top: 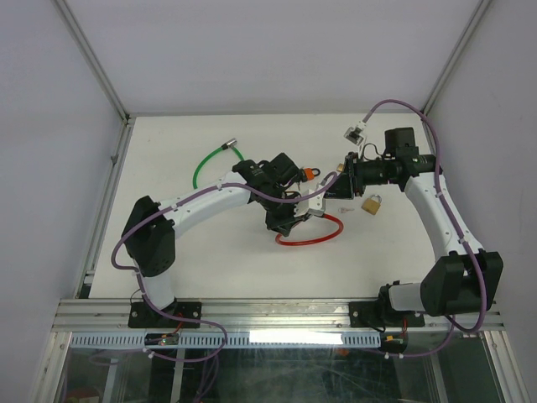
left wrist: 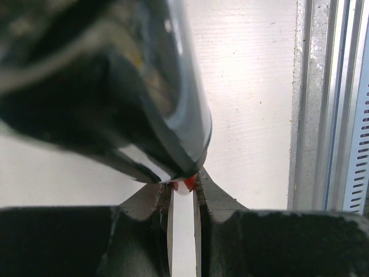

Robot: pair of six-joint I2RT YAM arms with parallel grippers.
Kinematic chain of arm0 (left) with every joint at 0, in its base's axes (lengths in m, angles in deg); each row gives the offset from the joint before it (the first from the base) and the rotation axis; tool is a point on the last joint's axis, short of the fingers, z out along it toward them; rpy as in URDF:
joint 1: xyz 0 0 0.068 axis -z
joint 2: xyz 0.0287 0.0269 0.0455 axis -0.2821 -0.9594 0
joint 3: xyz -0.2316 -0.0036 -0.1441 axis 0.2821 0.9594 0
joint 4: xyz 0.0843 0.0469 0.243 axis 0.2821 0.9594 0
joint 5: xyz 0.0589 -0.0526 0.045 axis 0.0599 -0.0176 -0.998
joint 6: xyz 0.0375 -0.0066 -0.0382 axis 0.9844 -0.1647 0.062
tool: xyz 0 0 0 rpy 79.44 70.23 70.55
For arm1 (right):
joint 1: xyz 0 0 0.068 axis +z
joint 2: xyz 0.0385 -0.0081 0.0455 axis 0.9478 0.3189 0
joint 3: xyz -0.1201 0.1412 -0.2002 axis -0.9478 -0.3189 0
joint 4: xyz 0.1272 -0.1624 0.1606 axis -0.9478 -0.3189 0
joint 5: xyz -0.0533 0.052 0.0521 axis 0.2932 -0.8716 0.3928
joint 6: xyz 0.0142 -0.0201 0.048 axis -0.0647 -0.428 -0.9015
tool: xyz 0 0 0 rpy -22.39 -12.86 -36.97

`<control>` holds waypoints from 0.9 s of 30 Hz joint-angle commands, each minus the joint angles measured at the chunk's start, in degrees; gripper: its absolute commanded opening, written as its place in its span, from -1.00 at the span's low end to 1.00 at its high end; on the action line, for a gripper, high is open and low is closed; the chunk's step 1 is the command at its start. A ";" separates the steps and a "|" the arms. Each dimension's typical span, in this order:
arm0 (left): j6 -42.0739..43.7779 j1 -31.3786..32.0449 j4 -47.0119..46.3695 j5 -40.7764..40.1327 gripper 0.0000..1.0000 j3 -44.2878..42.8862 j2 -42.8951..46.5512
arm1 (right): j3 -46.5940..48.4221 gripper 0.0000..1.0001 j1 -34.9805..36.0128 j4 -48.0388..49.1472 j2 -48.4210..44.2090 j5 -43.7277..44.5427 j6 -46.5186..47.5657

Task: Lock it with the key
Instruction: Lock the lock.

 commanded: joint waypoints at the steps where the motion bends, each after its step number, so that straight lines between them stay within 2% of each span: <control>1: 1.93 0.79 -4.97 -0.44 -1.00 0.68 1.70 | 2.30 -0.32 0.52 -0.77 -0.96 2.27 1.26; 9: 1.62 0.74 -5.97 -0.28 -1.00 1.59 2.23 | 2.12 -0.47 0.53 -1.37 -1.66 3.51 2.04; 14: 1.32 0.62 -6.11 0.11 -1.00 1.74 2.45 | 2.04 -0.50 0.42 -2.27 -2.98 0.58 3.83; 27: 1.08 0.24 -6.13 1.23 -1.00 1.39 2.56 | 3.07 -0.42 0.83 -6.25 -3.19 -2.22 8.57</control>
